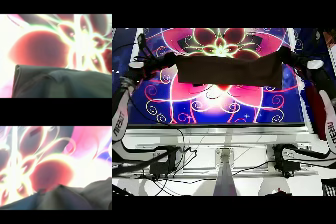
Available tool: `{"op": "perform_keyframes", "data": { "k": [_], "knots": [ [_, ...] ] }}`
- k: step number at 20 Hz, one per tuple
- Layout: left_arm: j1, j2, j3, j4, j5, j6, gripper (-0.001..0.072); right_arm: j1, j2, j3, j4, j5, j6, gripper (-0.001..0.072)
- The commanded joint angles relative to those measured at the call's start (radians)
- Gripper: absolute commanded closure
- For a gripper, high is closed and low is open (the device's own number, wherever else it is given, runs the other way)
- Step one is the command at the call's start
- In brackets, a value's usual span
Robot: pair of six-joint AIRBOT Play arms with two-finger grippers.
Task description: Fold the clothes and pants, and hang the long-sleeved shirts on hangers.
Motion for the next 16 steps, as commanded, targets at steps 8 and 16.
{"op": "perform_keyframes", "data": {
  "k": [8, 16],
  "knots": [
    [0.148, -0.078, 0.016, 0.208, -0.288, -0.084, 0.0014, -0.011, -0.067, 0.004, -0.198, 0.073, -0.005, 0.0167],
    [0.158, -0.167, 0.055, 0.270, -0.435, -0.148, 0.0017, -0.026, -0.080, 0.004, -0.222, 0.282, -0.003, 0.0171]
  ]
}}
